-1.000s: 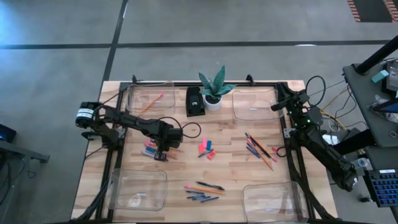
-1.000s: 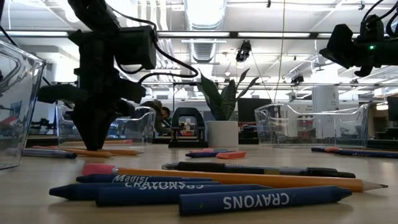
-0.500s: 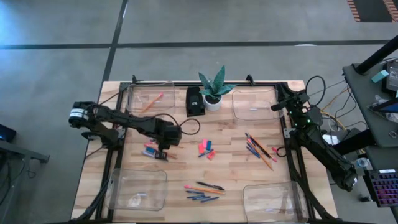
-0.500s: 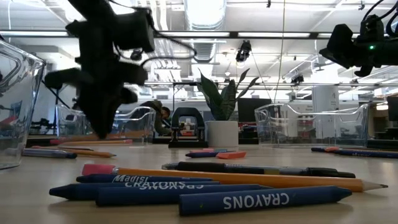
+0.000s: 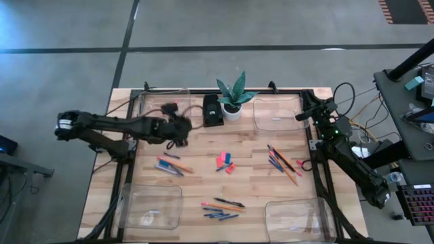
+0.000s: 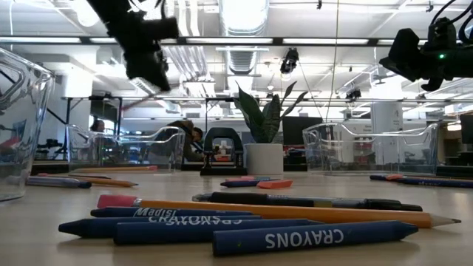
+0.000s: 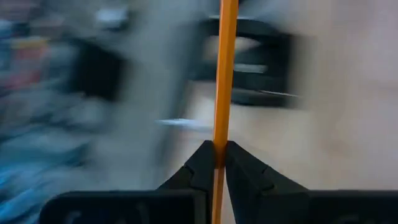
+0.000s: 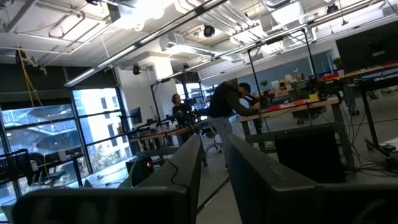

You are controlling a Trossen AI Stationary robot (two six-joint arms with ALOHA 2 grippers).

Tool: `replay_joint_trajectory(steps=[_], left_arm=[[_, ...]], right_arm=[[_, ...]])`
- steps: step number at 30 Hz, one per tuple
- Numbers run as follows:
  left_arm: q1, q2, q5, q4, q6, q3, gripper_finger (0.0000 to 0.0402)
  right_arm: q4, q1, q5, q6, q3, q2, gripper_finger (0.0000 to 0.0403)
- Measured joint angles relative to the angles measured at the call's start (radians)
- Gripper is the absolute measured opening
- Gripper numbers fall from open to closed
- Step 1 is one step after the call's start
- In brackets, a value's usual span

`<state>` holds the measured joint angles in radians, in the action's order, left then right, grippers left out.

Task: Sort crayons/erasers/pens/pencils in bins
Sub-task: Put the orange pencil into the top left transparent bin

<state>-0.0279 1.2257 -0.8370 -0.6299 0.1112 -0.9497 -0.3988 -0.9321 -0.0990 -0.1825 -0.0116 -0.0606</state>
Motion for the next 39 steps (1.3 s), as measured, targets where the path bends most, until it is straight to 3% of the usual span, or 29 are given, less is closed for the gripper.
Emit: replay_joint_trajectory(steps=[3,9,19,27,34,39], left_arm=[[-0.034,-0.035,-0.244,0.053,0.000,0.004,0.0015],[-0.181,-0.056,-0.253,0.050,-0.084,0.024,0.0015],[-0.421,0.016,-0.054,0.079,-0.187,0.117,0.0015],[-0.497,0.101,0.053,0.161,-0.185,0.158,0.0015],[-0.549,0.186,0.243,0.222,-0.185,0.158,0.0015],[-0.566,0.220,0.284,0.235,-0.184,0.145,0.0015]], right_arm=[[0.000,0.000,0.000,0.000,0.000,0.000,0.0068],[0.000,0.000,0.000,0.000,0.000,0.000,0.0068],[0.000,0.000,0.000,0.000,0.000,0.000,0.0068],[0.000,0.000,0.000,0.000,0.000,0.000,0.0068],[-0.001,0.000,0.000,0.000,0.000,0.000,0.0068],[-0.002,0.000,0.000,0.000,0.000,0.000,0.0068]])
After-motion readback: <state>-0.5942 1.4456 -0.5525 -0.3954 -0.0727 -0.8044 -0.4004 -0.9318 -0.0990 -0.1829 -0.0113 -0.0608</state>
